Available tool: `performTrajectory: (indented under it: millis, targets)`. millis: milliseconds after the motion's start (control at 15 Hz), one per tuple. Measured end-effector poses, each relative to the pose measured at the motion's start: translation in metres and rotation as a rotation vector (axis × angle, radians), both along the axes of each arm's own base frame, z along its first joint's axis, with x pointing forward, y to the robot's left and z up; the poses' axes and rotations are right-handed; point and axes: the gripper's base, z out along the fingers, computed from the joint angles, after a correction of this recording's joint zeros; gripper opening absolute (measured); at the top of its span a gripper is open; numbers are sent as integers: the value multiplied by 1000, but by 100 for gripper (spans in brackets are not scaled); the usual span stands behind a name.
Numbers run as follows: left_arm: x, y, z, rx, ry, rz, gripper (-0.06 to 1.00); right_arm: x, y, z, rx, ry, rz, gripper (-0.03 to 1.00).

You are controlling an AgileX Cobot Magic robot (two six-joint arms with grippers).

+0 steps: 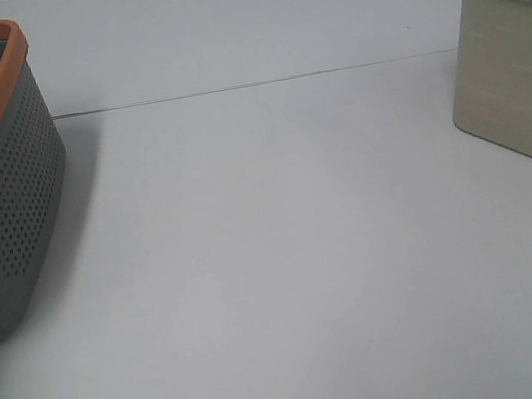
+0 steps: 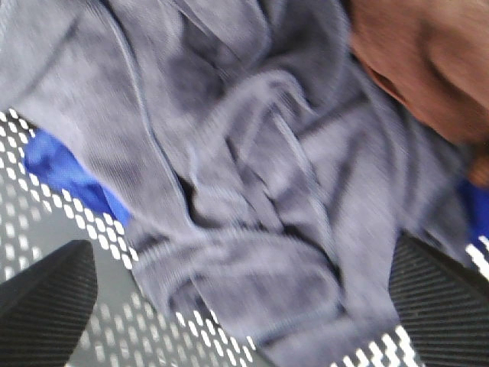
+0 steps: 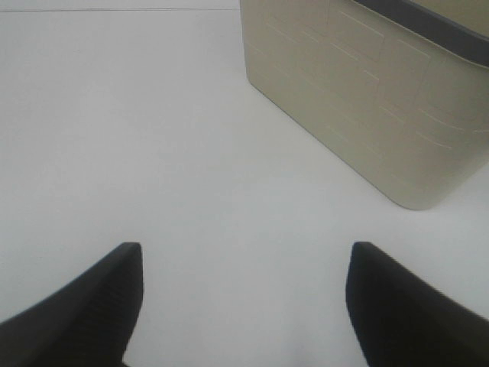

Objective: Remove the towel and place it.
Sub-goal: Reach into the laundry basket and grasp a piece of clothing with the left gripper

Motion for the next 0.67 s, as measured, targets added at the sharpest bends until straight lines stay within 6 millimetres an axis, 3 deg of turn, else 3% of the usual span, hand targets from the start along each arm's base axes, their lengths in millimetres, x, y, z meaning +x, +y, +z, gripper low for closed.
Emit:
performTrajectory:
  millis: [400,533,667]
  targets:
    - [38,3,-69,4,-18,-33,98,0,0,0,0,0,0,66]
    - [40,3,-79,4,3,-40,97,0,0,0,0,0,0,66]
    - [41,3,-83,3,11,-49,85,0,0,0,0,0,0,66]
